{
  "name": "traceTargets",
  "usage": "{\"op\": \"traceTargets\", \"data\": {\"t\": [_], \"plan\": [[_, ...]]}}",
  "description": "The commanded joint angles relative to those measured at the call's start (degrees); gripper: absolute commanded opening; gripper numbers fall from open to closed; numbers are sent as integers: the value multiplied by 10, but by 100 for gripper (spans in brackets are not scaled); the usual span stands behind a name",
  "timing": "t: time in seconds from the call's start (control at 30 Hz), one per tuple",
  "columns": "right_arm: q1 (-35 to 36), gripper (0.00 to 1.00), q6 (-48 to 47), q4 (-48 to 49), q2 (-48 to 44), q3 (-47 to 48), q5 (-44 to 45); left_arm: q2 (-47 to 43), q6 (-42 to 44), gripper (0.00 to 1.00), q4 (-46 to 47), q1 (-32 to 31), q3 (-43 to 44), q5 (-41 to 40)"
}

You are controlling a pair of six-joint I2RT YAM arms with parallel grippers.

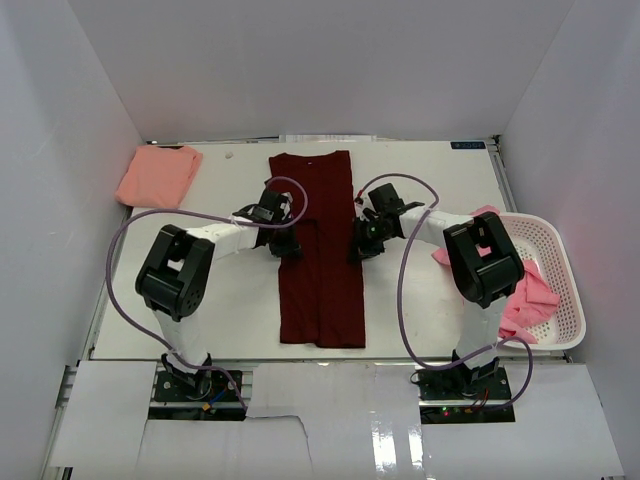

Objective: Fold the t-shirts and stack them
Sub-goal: Rotate the tshirt 90 degrees

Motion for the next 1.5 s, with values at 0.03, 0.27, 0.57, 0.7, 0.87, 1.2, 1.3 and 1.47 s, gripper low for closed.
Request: {"op": "traceTargets", "data": {"t": [0.03, 0.27, 0.57, 0.7, 0.87, 1.2, 1.3, 1.47], "plan": [[1, 8, -9, -5, 23, 15, 46, 46, 13, 0, -26, 10, 54, -31], [-4, 8, -6, -4, 54, 46, 60, 97, 28, 0, -68, 23, 131, -40], [-21, 8, -6, -22, 116, 131, 62, 76, 20, 0, -102, 35, 126, -40], [-24, 8, -8, -38, 129, 156, 50, 47, 19, 0, -103, 35, 103, -40], [-25, 8, -5, -38, 99, 139, 43, 23, 13, 0, -107, 35, 96, -25], [-23, 8, 11, -63, 33, 88, 43, -6, 10, 0, -109, 35, 76, -11], [-23, 8, 11, -57, 18, 70, 40, -13, 8, 0, -110, 35, 72, -11], [-23, 11, 6, -58, -12, 73, 36, -48, 8, 0, -147, 35, 83, -32]]}}
